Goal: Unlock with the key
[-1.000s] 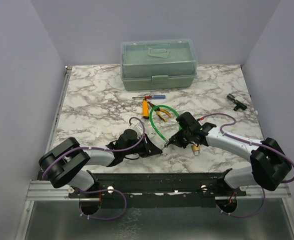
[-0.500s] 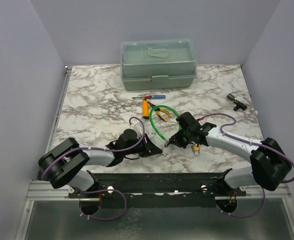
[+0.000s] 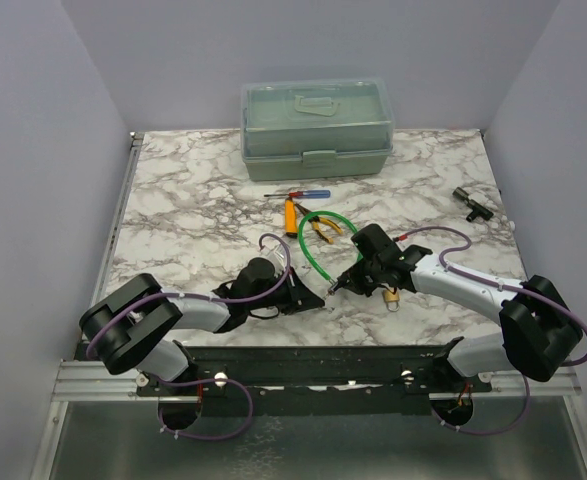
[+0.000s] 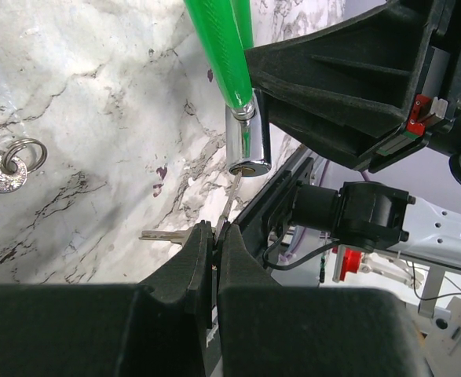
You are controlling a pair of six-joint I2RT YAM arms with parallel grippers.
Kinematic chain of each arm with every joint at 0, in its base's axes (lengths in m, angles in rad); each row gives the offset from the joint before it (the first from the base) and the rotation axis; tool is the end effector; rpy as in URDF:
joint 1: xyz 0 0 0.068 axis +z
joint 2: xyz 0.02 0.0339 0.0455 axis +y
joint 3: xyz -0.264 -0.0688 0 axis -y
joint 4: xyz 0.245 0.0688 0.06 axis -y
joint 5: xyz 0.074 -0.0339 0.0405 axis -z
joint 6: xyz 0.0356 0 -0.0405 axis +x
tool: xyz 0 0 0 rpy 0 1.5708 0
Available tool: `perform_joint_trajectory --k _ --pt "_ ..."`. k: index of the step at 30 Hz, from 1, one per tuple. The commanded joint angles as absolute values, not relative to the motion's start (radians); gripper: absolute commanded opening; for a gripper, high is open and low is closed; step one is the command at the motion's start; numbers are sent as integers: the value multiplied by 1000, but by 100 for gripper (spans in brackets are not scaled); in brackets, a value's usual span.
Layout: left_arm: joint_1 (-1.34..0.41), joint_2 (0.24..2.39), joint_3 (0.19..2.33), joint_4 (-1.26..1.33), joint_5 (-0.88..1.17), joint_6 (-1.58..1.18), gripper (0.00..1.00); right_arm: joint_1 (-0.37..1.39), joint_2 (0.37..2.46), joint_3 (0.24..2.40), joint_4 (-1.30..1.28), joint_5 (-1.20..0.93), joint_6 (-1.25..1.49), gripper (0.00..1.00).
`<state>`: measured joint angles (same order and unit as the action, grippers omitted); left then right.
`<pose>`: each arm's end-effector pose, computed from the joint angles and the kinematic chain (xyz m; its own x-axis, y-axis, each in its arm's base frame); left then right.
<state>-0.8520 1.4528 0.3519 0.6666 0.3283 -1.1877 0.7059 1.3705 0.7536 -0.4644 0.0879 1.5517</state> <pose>0.1567 -0.1965 0.1391 -0.9430 -0.2556 -0.2133 0.0813 0.4444 -0.8921 0.1949 0.1621 0.1828 -0.6275 0.7738 -0.0864 0.6598 0.5874 0.4686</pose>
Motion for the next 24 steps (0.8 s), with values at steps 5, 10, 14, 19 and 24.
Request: perform_joint_trajectory --k 5,10,14,19,24 --pt "-851 1482 377 695 307 -1176 0 712 1367 757 -439 81 1543 0" --pt "-852 1512 390 695 308 -1214 0 711 1385 756 -437 83 1540 0" --pt "-851 1534 400 695 313 -1234 0 711 1403 755 -430 76 1540 0" --pt "-851 1539 400 694 309 -1262 0 711 1422 759 -446 80 1545 0" --pt "-851 1539 400 694 305 -1281 0 711 1434 755 -435 74 1548 0"
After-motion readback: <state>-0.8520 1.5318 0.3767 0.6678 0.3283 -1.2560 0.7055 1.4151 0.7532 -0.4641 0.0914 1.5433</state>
